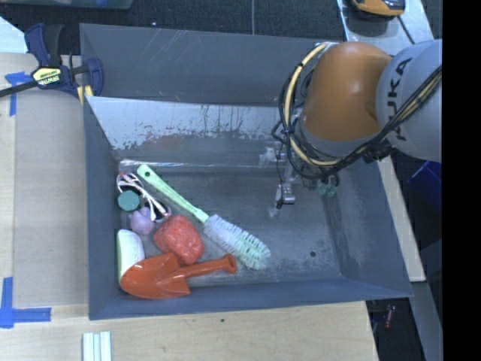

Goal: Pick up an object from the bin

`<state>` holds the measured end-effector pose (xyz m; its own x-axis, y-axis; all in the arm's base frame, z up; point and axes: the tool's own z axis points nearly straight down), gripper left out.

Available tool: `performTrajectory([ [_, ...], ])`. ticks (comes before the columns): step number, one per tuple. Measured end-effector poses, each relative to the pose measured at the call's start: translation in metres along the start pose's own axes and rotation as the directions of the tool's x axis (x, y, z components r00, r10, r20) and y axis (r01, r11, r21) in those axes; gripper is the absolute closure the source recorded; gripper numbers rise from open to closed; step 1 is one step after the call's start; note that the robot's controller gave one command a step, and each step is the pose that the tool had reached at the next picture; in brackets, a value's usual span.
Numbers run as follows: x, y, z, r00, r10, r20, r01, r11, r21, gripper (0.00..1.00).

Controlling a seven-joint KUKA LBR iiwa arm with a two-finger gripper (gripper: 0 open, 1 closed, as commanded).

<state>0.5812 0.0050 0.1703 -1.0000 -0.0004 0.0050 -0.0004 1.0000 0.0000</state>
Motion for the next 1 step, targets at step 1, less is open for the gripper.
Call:
performTrajectory([
  [1,-0.0018,0.0000,-0.0049,1.000,0.000,0.009,0.000,1.000,0.000,0.00],
])
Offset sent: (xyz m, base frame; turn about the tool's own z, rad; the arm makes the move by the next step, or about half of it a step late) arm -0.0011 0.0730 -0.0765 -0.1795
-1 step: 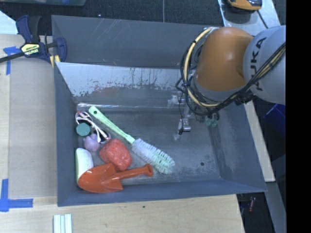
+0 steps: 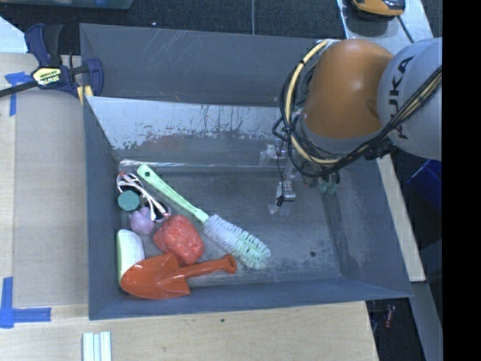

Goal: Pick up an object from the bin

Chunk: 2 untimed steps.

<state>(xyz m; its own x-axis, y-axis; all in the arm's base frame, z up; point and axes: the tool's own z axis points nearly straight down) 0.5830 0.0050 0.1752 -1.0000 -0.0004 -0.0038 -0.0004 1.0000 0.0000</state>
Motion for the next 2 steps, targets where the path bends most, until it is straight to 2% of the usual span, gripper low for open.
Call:
performTrajectory([
  [1,0.001,0.045,0.050,0.994,-0.111,0.004,0.111,0.994,0.001,0.00],
  [2,0.009,0.057,0.070,0.995,-0.100,0.003,0.100,0.995,-0.001,0.00],
])
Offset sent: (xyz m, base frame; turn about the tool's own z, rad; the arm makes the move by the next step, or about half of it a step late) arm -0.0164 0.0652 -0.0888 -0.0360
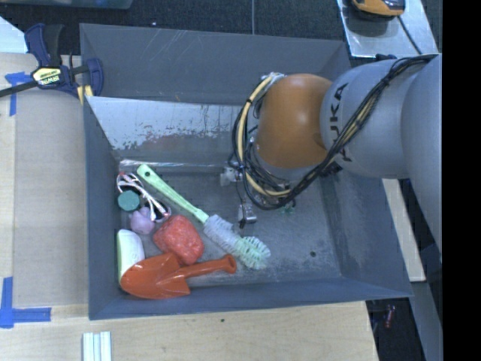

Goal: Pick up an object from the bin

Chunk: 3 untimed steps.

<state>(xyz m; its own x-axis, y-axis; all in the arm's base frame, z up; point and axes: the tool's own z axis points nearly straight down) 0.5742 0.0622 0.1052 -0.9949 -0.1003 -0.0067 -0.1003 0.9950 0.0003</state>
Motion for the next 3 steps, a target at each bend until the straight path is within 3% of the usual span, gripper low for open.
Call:
performTrajectory([
  [1,0.008,-0.002,0.011,0.998,0.061,0.001,-0.061,0.998,-0.001,0.00],
  [2,0.024,-0.017,0.004,0.999,-0.033,-0.003,0.033,0.999,-0.002,0.00],
  [3,0.052,-0.049,-0.023,0.963,-0.271,-0.002,0.271,0.963,-0.002,0.00],
])
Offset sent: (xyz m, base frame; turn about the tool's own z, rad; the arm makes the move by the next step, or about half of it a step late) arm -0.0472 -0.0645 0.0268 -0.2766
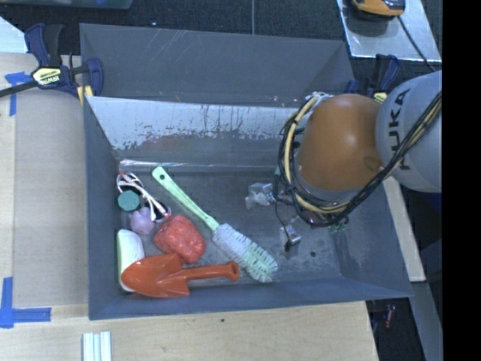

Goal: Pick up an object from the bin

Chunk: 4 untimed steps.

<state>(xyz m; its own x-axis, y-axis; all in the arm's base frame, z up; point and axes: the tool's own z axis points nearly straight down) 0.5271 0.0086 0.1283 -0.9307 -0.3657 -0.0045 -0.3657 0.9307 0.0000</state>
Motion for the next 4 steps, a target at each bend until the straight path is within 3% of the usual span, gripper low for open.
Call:
performTrajectory([
  [1,-0.003,0.001,0.004,0.998,0.060,0.003,-0.060,0.998,0.004,0.00],
  [2,-0.027,0.041,0.004,1.000,0.006,0.007,-0.006,1.000,0.004,0.00],
  [3,-0.030,0.042,0.054,0.986,0.169,0.006,-0.169,0.986,0.003,0.00],
  [4,-0.044,0.105,0.056,0.992,0.129,0.015,-0.129,0.992,0.004,0.00],
])
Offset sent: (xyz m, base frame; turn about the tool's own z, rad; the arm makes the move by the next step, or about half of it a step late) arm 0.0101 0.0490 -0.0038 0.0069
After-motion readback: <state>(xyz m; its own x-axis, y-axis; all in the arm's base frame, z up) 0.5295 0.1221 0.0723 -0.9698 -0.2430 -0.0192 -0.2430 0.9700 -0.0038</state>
